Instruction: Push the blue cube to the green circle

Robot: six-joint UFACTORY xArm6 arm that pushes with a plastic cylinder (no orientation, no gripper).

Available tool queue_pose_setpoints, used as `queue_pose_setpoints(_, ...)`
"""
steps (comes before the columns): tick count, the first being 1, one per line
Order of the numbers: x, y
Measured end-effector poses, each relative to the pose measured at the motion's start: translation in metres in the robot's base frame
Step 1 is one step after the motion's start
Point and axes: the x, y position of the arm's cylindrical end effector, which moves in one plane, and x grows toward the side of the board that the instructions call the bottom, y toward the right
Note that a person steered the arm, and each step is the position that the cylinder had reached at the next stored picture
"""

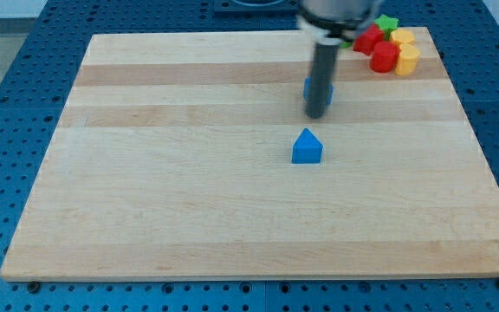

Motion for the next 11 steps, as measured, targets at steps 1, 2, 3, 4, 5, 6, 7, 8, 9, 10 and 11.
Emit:
queue_pose_setpoints(1,-0.055,-0.037)
queue_pose_setpoints(2,-0.041,-0.045)
queue_pose_setpoints(3,0.024,-0.057)
queue_pose_setpoints(4,0.027,-0.035)
queue_pose_setpoints(5,-0.043,-0.013)
queue_pose_setpoints(6,-0.09,-0.009)
queue_pose_setpoints(7,-0.034,-0.037)
queue_pose_setpoints(8,0.016,-0.029)
queue_pose_setpoints(9,-0.006,0.026)
queue_pose_setpoints(10,-0.071,0.046)
queue_pose_setpoints(11,-0.096,0.052)
